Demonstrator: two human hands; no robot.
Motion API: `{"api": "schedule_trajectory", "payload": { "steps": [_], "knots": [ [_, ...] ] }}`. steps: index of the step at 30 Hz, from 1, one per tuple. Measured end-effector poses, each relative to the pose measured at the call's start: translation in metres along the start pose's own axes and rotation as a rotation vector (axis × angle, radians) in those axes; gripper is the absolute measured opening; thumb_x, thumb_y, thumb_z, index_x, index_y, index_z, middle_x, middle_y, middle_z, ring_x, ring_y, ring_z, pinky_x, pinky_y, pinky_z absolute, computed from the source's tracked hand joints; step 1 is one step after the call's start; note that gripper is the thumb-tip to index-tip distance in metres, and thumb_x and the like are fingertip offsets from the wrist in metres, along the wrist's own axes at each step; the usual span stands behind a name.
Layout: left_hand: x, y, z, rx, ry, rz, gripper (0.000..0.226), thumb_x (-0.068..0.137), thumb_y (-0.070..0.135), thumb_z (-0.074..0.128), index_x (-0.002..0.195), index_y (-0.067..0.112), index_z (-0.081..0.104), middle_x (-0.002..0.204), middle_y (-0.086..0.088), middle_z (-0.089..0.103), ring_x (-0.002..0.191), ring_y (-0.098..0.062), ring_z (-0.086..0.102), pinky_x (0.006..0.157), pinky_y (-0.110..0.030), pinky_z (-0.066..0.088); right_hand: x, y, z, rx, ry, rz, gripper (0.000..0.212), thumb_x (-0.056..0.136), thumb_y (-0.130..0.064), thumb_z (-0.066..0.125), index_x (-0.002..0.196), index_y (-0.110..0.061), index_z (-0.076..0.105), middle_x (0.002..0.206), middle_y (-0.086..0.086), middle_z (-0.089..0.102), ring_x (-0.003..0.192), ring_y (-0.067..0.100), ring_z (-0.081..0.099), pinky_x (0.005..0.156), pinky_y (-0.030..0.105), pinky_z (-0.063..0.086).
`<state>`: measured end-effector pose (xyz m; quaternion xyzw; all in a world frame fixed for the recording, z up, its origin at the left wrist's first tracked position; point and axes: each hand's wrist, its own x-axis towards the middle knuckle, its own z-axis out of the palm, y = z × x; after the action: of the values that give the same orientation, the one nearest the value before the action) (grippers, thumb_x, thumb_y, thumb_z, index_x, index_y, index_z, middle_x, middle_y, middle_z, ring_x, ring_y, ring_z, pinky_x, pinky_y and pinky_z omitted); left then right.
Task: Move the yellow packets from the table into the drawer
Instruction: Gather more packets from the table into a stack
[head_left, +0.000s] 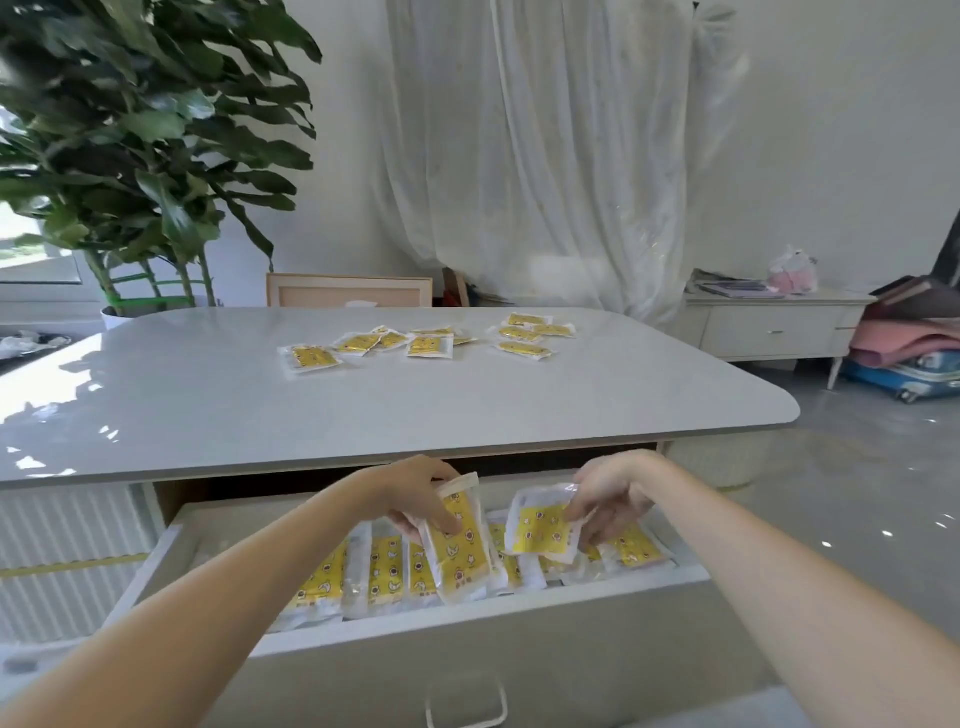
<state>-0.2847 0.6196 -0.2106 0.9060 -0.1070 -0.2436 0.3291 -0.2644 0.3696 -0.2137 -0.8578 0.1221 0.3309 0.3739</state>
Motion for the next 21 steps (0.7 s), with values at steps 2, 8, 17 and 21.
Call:
{"api": "schedule_trajectory", "payload": {
  "steps": [2,8,17,21],
  "knots": [
    [0.008,0.001,0.008,-0.023,-0.004,-0.006,0.061,0.081,0.012,0.073,0.134,0.024,0.046,0.115,-0.002,0.061,0.092,-0.018,0.068,0.072,-0.027,0.06,0.008,0.007,-0.003,0.127,0.092,0.054,0.013,0.096,0.002,0.05,0.108,0.004,0.052,0.124,0.02,0.063,0.067,0.024,0.073,0.058,0.032,0.06],
    [0.033,0.008,0.025,-0.13,-0.034,-0.006,0.067,0.082,0.006,0.071,0.139,0.023,0.042,0.099,0.003,0.059,0.083,-0.015,0.066,0.071,-0.027,0.06,0.029,0.031,0.002,0.246,0.253,0.159,0.038,0.098,0.009,0.037,0.136,0.016,0.036,0.133,0.03,0.053,0.122,0.036,0.056,0.105,0.041,0.043],
    [0.06,0.013,0.043,-0.26,-0.108,-0.028,0.071,0.083,0.005,0.069,0.143,0.026,0.035,0.119,-0.012,0.065,0.097,-0.025,0.067,0.08,-0.032,0.059,0.039,0.035,-0.001,-0.359,0.521,-0.013,0.028,0.09,-0.019,0.056,0.116,-0.011,0.06,0.09,0.002,0.064,0.069,0.017,0.059,0.059,0.022,0.048],
    [0.061,0.016,0.045,-0.36,-0.145,-0.054,0.067,0.086,0.0,0.064,0.141,0.025,0.036,0.122,-0.013,0.063,0.098,-0.026,0.066,0.072,-0.03,0.06,0.033,0.022,0.007,0.066,0.034,-0.096,0.035,0.096,-0.034,0.054,0.125,-0.016,0.06,0.114,-0.001,0.066,0.104,0.02,0.062,0.088,0.034,0.054]
  ]
}}
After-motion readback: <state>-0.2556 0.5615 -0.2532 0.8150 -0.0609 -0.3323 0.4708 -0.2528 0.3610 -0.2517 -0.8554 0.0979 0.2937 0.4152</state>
